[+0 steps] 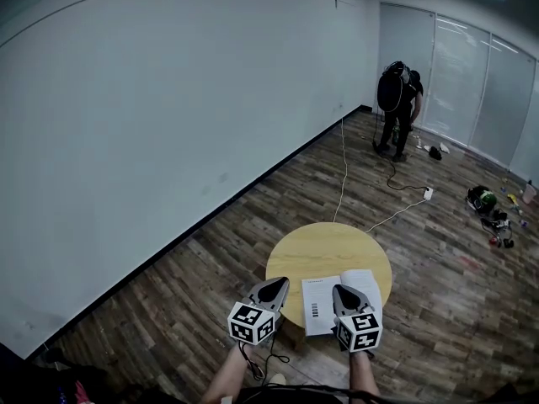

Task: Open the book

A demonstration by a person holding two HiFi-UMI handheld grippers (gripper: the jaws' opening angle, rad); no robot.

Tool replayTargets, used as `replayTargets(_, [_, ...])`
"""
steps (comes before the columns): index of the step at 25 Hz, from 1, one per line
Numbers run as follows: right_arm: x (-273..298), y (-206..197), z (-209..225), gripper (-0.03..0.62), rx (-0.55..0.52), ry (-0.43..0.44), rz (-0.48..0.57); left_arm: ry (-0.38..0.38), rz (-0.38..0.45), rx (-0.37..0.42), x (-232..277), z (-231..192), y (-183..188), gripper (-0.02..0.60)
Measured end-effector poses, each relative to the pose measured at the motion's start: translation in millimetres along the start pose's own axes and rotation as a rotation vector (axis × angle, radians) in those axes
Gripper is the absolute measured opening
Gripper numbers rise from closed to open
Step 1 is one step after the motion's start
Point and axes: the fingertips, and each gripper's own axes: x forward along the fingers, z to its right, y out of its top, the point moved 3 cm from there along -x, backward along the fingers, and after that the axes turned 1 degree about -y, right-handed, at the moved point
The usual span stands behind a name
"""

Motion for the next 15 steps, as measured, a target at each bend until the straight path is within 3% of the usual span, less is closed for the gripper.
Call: replayTargets(15, [1.4, 11.1, -8.2, 0.002, 0.005, 0.028, 0.03, -0.01, -0.012, 0.009, 2.2, -0.9, -0.5, -0.005])
